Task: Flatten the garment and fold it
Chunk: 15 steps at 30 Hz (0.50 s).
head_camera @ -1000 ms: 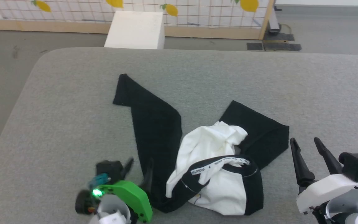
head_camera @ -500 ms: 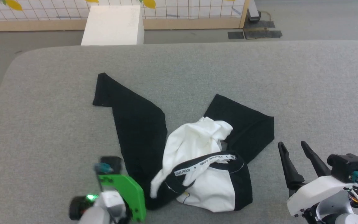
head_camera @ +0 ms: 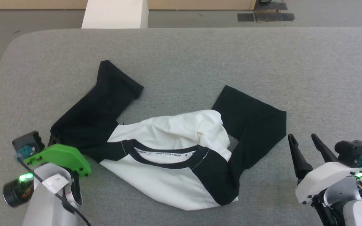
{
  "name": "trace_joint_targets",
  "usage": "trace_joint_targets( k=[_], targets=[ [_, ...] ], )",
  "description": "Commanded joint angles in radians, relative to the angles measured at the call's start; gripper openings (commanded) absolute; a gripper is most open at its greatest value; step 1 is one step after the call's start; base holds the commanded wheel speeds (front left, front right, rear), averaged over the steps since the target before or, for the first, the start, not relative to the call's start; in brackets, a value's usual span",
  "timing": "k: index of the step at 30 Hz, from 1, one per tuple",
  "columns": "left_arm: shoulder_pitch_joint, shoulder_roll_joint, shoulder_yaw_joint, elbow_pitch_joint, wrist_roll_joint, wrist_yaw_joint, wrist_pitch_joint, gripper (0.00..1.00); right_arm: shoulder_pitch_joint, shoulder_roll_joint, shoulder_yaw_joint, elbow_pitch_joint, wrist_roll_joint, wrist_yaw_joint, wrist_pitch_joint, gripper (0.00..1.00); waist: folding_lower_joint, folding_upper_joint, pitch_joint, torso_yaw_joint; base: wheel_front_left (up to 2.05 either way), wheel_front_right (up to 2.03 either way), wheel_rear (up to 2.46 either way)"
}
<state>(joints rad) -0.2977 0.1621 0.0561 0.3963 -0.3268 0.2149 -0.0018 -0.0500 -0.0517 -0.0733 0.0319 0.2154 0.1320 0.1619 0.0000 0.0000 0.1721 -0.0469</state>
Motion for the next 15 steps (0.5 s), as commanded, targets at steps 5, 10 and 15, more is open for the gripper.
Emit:
trace_joint_targets(
  k=[5,10,15],
  targets=[
    [0.057,-0.027,0.008,0.031,-0.053,-0.030,-0.030,1.00,-0.035,0.001,0.017,0.042,-0.013,-0.001,0.055,1.00,0.0000,0.0000,0.019,0.042,0.00,0.00,0.00],
    [0.091,-0.070,-0.034,-0.013,-0.056,-0.089,-0.193,1.00,-0.078,0.001,0.006,0.118,-0.011,-0.001,0.086,1.00,0.0000,0.0000,0.028,0.086,0.00,0.00,0.00],
    [0.089,-0.096,-0.084,-0.054,-0.019,-0.101,-0.255,1.00,-0.144,0.001,0.003,0.245,-0.105,-0.001,0.180,1.00,0.0000,0.0000,0.047,0.137,0.00,0.00,0.00]
  ],
)
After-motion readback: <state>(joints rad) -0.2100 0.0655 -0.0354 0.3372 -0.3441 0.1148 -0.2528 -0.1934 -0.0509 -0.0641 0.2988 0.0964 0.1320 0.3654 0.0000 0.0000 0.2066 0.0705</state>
